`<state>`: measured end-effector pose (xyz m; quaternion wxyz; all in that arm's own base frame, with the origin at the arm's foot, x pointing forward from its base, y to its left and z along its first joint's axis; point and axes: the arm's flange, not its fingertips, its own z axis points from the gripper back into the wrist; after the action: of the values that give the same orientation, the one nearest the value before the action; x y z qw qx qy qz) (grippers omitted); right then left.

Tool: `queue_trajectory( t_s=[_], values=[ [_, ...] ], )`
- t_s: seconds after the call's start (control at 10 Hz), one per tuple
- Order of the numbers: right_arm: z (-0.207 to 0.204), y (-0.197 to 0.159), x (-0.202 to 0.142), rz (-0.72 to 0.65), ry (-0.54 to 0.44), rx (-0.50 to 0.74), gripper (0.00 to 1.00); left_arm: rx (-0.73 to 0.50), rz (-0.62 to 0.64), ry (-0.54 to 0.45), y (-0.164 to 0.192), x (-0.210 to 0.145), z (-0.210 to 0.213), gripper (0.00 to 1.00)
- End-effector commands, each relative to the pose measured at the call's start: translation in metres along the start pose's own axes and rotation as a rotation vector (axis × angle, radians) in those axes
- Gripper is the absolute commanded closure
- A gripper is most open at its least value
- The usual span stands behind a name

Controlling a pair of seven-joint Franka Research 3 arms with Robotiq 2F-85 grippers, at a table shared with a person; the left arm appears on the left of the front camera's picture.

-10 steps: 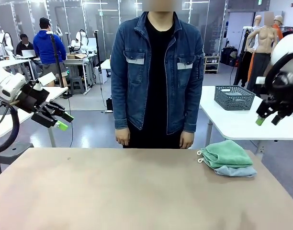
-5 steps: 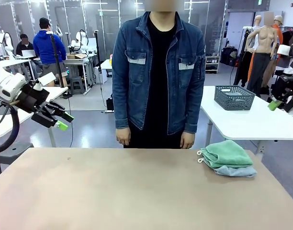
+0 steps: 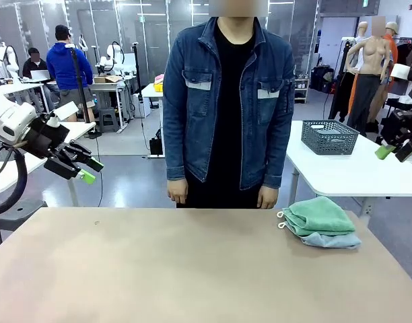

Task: Fold the towels and place them in the basket.
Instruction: Stack the folded Towel with hook on the right side of the table.

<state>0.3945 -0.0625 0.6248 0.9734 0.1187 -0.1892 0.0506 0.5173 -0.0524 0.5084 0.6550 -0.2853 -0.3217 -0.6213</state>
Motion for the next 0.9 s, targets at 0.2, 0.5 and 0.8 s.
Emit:
queue_trajectory(
  t_s=[0.2, 0.5, 0.8],
  values=[
    [0.0041, 0.0002, -0.0003, -0.002, 0.008, 0.002, 0.42, 0.004, -0.005, 0.004, -0.0013, 0.0014, 0.0007, 0.22],
    [0.0041, 0.0002, -0.0003, -0.002, 0.008, 0.002, 0.42, 0.004, -0.005, 0.004, -0.0013, 0.0014, 0.0007, 0.22],
    [0.0041, 0.0002, -0.0003, -0.002, 0.008, 0.002, 0.42, 0.004, -0.005, 0.004, -0.0013, 0.0014, 0.0007, 0.22]
  ],
)
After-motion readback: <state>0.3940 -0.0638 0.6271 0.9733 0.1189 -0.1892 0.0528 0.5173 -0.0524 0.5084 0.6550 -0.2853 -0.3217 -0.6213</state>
